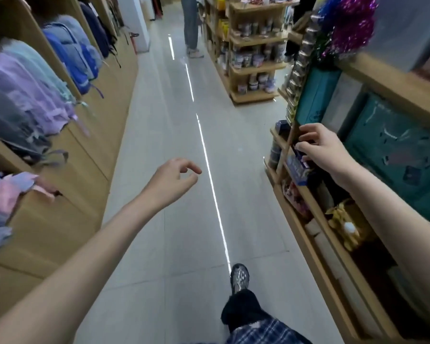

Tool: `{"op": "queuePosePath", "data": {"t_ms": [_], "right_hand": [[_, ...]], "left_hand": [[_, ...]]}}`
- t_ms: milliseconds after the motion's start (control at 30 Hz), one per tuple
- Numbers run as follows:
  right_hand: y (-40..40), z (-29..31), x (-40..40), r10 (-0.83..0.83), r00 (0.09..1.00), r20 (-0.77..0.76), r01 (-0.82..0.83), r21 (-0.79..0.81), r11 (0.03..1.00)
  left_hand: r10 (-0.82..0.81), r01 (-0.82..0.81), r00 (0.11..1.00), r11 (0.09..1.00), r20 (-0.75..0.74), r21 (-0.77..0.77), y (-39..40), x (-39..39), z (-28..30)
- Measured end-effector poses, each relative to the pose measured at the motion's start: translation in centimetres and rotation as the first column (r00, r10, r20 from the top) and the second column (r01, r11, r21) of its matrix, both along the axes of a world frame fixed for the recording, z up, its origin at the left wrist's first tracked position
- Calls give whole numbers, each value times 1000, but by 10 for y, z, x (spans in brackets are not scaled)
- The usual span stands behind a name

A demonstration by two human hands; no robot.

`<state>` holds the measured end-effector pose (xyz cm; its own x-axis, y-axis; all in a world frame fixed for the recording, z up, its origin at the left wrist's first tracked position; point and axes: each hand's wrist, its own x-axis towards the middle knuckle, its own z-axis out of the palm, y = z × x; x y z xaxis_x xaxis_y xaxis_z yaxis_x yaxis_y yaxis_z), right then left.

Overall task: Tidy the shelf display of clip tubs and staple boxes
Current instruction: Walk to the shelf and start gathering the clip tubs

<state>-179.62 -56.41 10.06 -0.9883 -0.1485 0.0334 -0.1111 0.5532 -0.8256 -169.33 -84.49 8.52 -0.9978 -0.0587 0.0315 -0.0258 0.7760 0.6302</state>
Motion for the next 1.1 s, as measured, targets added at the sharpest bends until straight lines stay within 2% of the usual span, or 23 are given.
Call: {"op": "queuePosePath", "data": {"t_ms": [133, 200, 300, 367, 533, 600, 667, 700, 733, 767, 833, 967, 1033, 1100], "right_hand": [[-35, -17, -145, 21, 1000, 9, -22, 19, 1000], [-62, -9, -218, 95, 995, -34, -93, 67, 993], [-117, 15, -323, 191, 978, -84, -178, 141, 974], [-149, 22, -373, 271, 954, -129, -244, 190, 951], [-218, -3, -549, 344, 927, -150, -299, 261, 918], [-232, -13, -622, 329, 937, -119, -278, 315, 907], [-236, -14, -696, 298, 949, -100, -242, 372, 896], [-234, -12, -732, 271, 958, -93, -215, 392, 894], [-231, -9, -765, 231, 969, -85, -179, 400, 899], [-228, -5, -800, 188, 979, -84, -140, 394, 908], [-221, 2, -870, 90, 991, -95, -50, 357, 933], [-215, 10, -1013, -102, 991, -90, 120, 219, 968], [-213, 10, -1089, -107, 988, -111, 126, 182, 975], [-208, 11, -1162, -83, 987, -139, 107, 178, 978]], "left_hand": [[-117, 146, 983, 965, 140, -219, -52, -141, -29], [-92, 118, 990, 955, 105, -274, -74, -220, -21], [-31, 25, 999, 968, -19, -250, -98, -331, 6], [-60, 44, 996, 970, -60, -240, -107, -385, 13], [-101, 94, 995, 965, -16, -244, -154, -568, -5], [-92, 89, 996, 975, -9, -203, -169, -641, -9], [-35, 34, 999, 999, 21, 36, -180, -717, 0], [12, -23, 998, 982, 59, 189, -183, -755, 7], [51, -75, 995, 953, 87, 292, -185, -794, 14], [66, -91, 994, 940, 85, 328, -186, -834, 20], [29, -52, 997, 936, 71, 347, -182, -912, 27], [-75, 52, 994, 960, 77, 275, -162, -1063, 26], [-110, 96, 993, 966, 44, 240, -150, -1139, 23], [-136, 138, 990, 983, -23, 124, -141, -1210, 24]]}}
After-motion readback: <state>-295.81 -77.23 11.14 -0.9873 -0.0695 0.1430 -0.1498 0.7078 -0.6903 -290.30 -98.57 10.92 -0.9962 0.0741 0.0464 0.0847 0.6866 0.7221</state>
